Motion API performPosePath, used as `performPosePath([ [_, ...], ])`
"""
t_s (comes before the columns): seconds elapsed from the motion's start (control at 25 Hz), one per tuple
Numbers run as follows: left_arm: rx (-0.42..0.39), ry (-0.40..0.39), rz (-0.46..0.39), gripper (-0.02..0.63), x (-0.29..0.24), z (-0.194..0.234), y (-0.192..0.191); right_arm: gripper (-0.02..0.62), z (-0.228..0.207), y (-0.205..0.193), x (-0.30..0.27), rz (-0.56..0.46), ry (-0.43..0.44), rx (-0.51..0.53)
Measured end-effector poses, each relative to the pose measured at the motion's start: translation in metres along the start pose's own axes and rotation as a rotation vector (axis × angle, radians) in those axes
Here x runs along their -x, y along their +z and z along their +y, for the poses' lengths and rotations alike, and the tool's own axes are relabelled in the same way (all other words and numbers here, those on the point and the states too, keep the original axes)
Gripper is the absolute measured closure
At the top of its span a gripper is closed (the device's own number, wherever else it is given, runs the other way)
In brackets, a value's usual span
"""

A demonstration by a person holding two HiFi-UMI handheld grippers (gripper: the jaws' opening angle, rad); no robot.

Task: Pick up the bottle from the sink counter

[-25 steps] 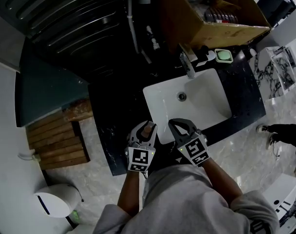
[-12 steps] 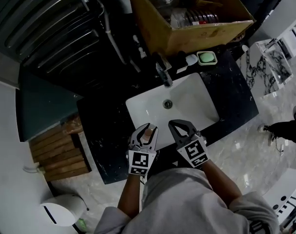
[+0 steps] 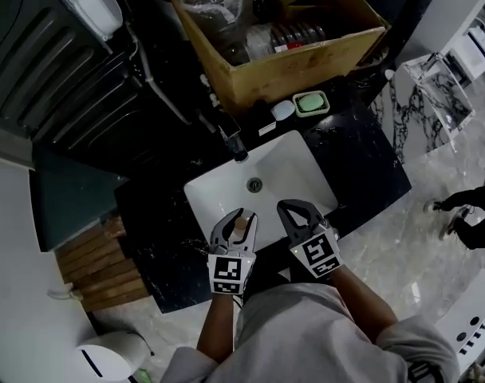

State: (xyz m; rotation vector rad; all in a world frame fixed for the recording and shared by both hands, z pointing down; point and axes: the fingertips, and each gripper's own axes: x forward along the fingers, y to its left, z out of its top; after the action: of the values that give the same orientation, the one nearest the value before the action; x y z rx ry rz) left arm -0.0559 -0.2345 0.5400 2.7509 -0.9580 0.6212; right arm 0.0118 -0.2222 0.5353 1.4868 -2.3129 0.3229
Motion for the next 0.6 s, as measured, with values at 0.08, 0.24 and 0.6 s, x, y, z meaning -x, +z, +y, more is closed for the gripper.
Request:
performPosePath([
  [0.08, -0.007, 0.005, -0.012, 0.482, -0.005, -0.005, 0.012, 0.588, -0.01, 0.003, 0.005, -0.018, -0.013, -0.003],
  [0.24, -0.029, 0.028, -0.044, 0.482, -0.006, -0.013, 0.039, 0.588, -0.024, 0.013, 0.014, -0.06, -0.044, -0.013],
  [0.6, -0.001, 0.043, -0.13, 0.482, 0.006, -0.024, 0.099, 0.588, -0.036, 0.066, 0.043, -0.221, -0.073, -0.035],
])
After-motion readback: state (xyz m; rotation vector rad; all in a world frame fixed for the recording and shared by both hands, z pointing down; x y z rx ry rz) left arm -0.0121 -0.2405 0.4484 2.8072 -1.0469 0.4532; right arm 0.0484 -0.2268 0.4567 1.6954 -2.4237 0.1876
